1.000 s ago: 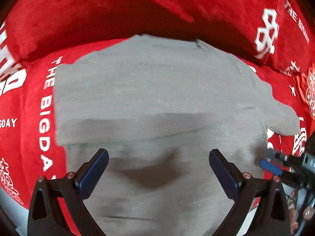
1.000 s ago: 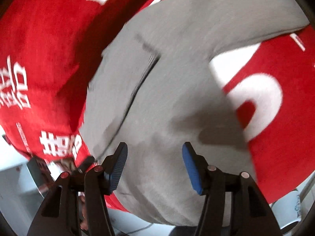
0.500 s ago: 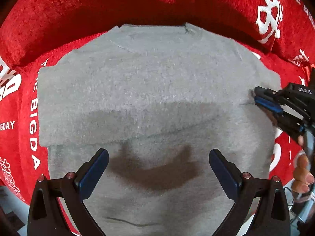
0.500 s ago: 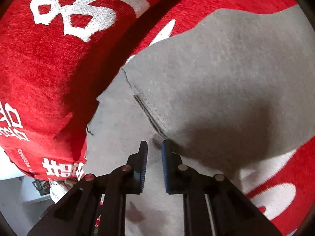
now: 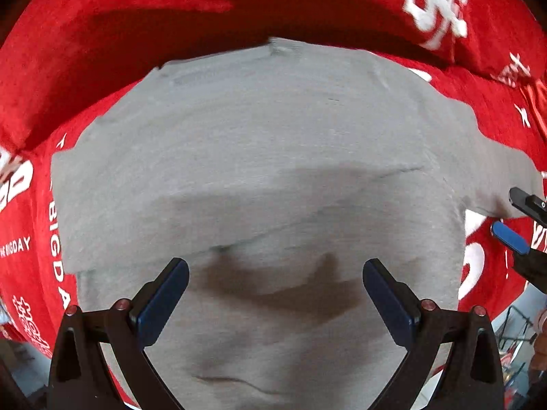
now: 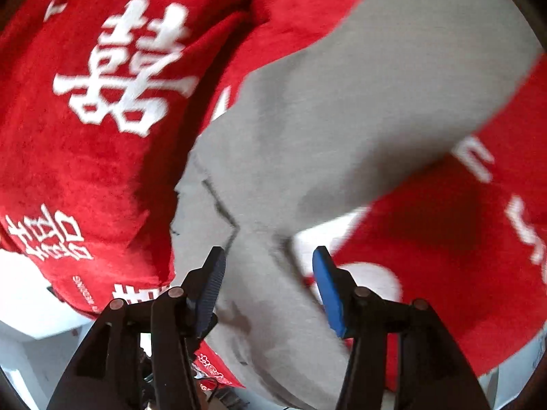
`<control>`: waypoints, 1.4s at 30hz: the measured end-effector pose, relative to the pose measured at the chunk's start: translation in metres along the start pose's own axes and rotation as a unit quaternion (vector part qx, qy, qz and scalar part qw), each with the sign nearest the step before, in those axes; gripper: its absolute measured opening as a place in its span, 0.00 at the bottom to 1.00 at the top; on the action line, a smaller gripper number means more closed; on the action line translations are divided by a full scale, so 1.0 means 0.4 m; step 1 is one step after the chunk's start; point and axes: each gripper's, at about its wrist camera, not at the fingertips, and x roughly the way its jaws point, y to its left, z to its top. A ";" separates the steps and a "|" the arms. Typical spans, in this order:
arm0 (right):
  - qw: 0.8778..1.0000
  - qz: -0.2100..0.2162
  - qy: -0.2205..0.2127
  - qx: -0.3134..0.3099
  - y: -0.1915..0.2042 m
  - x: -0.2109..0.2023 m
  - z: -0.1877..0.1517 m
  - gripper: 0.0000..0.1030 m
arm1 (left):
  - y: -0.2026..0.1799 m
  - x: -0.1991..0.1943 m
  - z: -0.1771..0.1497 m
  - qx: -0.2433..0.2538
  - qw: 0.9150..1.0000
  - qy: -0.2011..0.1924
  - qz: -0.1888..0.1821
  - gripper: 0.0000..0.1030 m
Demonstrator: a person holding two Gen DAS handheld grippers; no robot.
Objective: Fold small clothes
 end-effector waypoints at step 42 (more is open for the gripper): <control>0.927 0.229 -0.193 0.227 -0.311 -0.225 0.240 0.05 | -0.338 -0.012 0.055 0.040 0.999 0.012 0.018 0.99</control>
